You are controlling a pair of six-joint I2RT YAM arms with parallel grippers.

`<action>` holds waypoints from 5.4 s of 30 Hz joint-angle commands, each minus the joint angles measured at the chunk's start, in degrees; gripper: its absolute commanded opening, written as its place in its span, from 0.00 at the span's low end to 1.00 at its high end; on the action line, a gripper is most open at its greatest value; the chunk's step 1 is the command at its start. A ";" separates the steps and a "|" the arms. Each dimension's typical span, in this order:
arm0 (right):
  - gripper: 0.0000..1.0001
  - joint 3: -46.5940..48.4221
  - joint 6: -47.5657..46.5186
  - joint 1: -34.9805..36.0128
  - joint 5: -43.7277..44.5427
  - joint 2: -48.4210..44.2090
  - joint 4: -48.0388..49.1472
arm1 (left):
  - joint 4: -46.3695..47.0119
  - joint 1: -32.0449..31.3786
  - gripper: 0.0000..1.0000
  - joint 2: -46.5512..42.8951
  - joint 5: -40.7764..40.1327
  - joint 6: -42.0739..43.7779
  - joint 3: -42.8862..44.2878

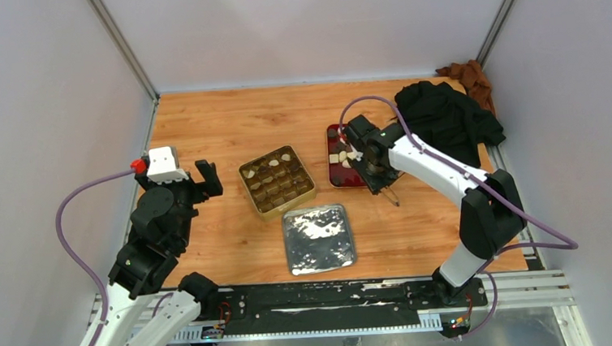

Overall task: Pack the chocolate
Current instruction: Pick up the fake chocolate from the plate.

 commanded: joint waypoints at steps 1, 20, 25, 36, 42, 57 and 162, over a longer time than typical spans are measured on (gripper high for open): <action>0.37 -2.16 -1.03 -2.39 0.45 -2.05 -0.11 | 1.21 0.30 1.00 -0.25 0.12 0.04 -0.61; 0.38 -3.84 -2.84 -7.42 -1.98 1.52 2.95 | 1.20 0.33 1.00 -0.15 -0.03 0.13 -0.61; 0.38 -4.01 -3.07 -7.88 -2.37 2.11 3.15 | 1.22 0.29 1.00 -0.05 -0.04 0.08 -0.61; 0.39 -3.28 -3.77 -8.78 -2.84 4.15 3.36 | 1.21 0.31 1.00 0.01 -0.06 0.13 -0.61; 0.40 -2.23 -4.18 -8.97 -2.74 5.28 3.43 | 1.22 0.33 1.00 -0.03 -0.06 0.13 -0.61; 0.41 1.18 -4.60 -9.54 -2.94 7.56 3.25 | 1.15 0.29 1.00 -0.07 -0.17 0.22 -0.60; 0.24 12.14 -2.57 0.79 -5.06 3.90 -4.78 | 1.26 0.33 1.00 -0.17 0.12 0.04 -0.62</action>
